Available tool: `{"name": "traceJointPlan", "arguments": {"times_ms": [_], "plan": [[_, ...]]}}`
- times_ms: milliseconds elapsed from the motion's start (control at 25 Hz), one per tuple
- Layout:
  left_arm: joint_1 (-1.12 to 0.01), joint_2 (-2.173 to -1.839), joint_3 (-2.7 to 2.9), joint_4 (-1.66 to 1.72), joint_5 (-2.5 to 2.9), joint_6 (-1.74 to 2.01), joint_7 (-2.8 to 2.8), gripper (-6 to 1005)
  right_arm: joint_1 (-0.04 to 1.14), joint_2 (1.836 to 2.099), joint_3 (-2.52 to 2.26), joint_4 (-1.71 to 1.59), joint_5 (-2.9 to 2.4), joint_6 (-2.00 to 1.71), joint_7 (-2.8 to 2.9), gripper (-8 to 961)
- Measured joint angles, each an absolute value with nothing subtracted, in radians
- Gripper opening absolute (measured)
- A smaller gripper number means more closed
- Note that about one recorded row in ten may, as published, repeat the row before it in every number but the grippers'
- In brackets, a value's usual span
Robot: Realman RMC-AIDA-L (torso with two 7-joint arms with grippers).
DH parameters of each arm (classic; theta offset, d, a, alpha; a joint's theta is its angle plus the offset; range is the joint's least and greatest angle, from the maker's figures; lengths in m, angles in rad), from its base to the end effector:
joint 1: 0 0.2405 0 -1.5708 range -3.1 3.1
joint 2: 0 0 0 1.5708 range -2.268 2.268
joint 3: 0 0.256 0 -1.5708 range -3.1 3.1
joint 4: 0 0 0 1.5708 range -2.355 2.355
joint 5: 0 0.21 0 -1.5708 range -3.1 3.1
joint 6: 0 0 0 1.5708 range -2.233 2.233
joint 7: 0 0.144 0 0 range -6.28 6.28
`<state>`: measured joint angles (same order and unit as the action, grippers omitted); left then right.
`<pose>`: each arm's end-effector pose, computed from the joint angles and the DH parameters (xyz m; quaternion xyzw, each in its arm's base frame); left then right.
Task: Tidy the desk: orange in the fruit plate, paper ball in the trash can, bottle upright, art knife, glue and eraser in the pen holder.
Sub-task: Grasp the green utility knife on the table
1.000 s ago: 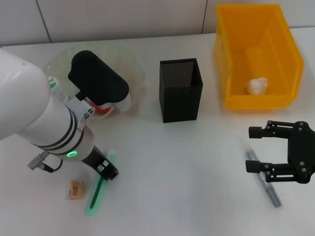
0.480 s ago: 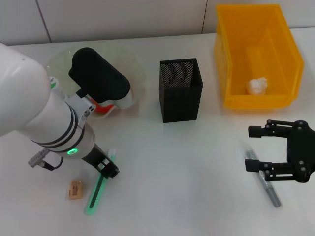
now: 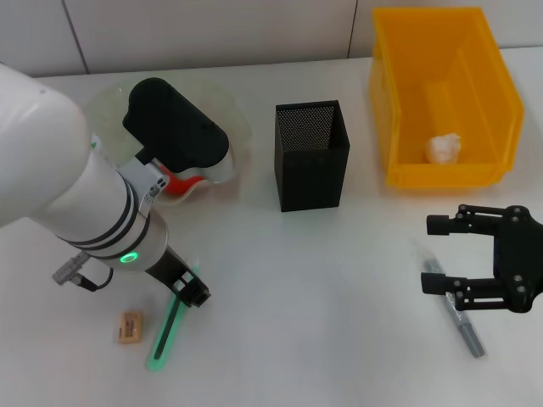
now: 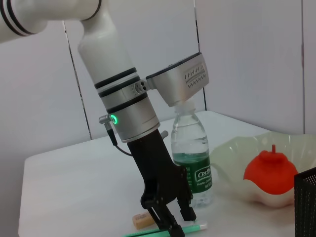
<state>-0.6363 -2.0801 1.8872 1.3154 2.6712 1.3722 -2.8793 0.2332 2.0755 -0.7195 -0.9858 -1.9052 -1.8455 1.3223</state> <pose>-0.1590 0.3277 -0.0802 -0.9117 -0.2597 0.2566 0.1887 0.2910 0.2498 0.0545 -0.9484 0.1488 0.2448 0.1360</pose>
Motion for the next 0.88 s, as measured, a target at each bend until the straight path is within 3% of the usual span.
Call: {"name": "traceJointPlan", "arguments": {"times_ms": [880], "plan": [[-0.720,-2.082,1.854,1.255,2.663,1.421,-2.881,443,0.230,2.075,-0.719,-0.982,-1.905,-1.844,1.322,767]]}}
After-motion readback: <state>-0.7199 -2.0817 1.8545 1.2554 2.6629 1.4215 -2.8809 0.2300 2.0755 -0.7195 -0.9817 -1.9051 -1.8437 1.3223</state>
